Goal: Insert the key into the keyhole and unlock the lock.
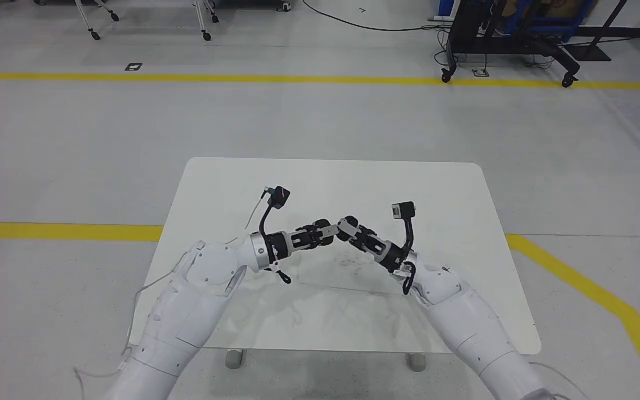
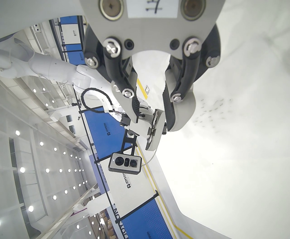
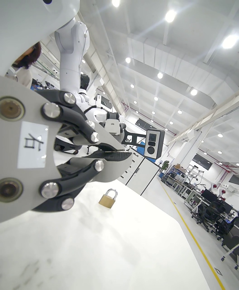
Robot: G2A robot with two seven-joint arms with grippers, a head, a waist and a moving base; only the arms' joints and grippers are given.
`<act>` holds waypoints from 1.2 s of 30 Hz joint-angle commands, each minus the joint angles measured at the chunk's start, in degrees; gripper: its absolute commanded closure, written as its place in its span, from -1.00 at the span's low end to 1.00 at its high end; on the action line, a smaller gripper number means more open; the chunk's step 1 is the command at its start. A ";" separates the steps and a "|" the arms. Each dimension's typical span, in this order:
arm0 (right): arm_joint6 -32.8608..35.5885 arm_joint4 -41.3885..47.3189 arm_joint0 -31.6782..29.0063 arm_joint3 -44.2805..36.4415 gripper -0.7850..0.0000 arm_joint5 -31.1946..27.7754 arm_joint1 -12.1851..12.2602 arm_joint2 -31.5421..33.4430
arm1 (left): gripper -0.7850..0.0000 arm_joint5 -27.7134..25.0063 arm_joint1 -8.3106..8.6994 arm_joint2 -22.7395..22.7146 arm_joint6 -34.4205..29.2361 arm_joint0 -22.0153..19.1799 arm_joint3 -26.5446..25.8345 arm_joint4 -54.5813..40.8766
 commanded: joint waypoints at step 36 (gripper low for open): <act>3.57 4.46 -0.36 0.16 -1.00 1.45 -0.18 0.59 | 1.00 -0.22 0.51 1.36 0.24 -0.67 0.39 1.37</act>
